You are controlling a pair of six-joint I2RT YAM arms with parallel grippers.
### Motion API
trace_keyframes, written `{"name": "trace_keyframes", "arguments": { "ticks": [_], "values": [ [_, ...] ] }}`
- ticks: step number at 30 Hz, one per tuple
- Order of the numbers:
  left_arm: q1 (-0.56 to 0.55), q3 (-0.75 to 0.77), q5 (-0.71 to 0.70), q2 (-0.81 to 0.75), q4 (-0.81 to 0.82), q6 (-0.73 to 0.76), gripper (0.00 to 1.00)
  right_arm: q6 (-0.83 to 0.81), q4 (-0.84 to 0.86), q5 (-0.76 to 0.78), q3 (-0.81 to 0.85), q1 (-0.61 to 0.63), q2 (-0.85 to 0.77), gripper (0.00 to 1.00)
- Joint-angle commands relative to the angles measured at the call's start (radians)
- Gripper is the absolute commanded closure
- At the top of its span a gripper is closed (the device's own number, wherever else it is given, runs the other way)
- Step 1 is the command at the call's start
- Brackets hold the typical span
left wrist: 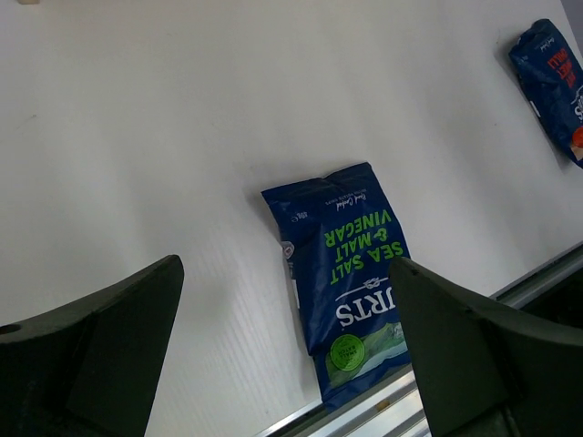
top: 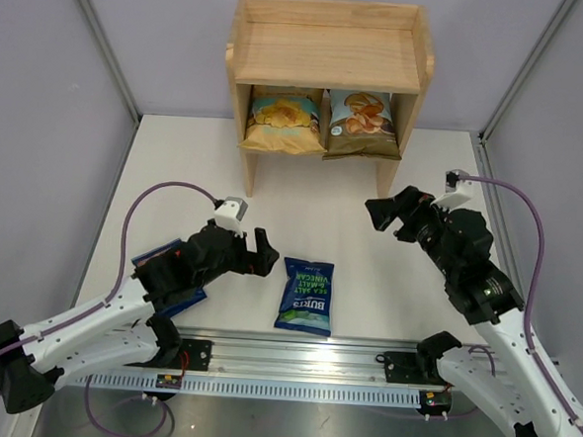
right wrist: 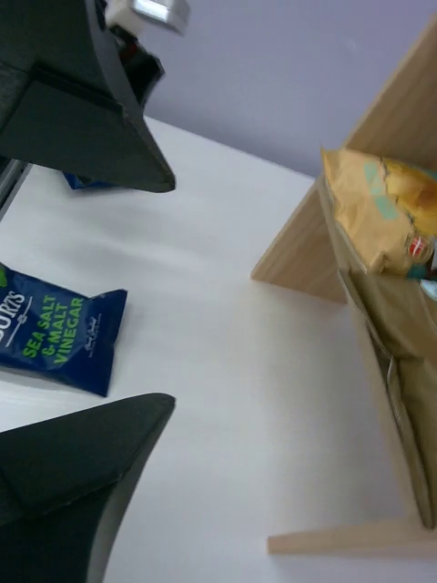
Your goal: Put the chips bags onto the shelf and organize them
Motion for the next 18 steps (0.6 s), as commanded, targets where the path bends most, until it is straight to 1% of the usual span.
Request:
{"name": "trace_keyframes", "arguments": {
  "ticks": [1, 2, 3, 4, 6, 7, 9, 10, 13, 14, 18],
  "values": [
    [0.0, -0.034, 0.083, 0.04, 0.196, -0.022, 0.01, -0.082, -0.065, -0.215, -0.067, -0.004, -0.148, 0.01],
    [0.002, -0.051, 0.092, 0.049, 0.229, -0.02, 0.01, -0.027, -0.05, -0.221, -0.099, -0.004, -0.191, 0.01],
    [0.002, -0.057, 0.106, 0.077, 0.24, -0.022, 0.01, -0.011, -0.04, -0.235, -0.123, -0.002, -0.268, 0.01],
    [0.002, -0.059, 0.112, 0.088, 0.248, -0.028, 0.01, -0.008, -0.019, -0.297, -0.156, -0.004, -0.297, 0.0],
    [0.005, -0.071, 0.126, 0.118, 0.274, -0.028, 0.01, -0.011, -0.019, -0.368, -0.166, -0.004, -0.34, 0.01],
    [0.006, -0.077, 0.131, 0.146, 0.279, -0.035, 0.01, -0.02, -0.026, -0.446, -0.163, -0.002, -0.347, 0.01],
    [0.012, -0.086, 0.145, 0.181, 0.308, -0.042, 0.01, -0.027, -0.036, -0.522, -0.158, -0.004, -0.348, 0.01],
    [0.014, -0.086, 0.152, 0.222, 0.312, -0.048, 0.01, -0.028, -0.037, -0.586, -0.158, -0.004, -0.35, 0.01],
    [0.02, -0.094, 0.189, 0.287, 0.351, -0.061, 0.01, -0.025, -0.031, -0.646, -0.176, -0.004, -0.354, 0.04],
    [0.023, -0.099, 0.206, 0.299, 0.386, -0.063, 0.02, -0.025, -0.031, -0.651, -0.18, -0.004, -0.359, 0.06],
    [0.032, -0.113, 0.249, 0.364, 0.433, -0.095, 0.04, -0.03, -0.013, -0.66, -0.21, -0.004, -0.361, 0.09]
  ]
}}
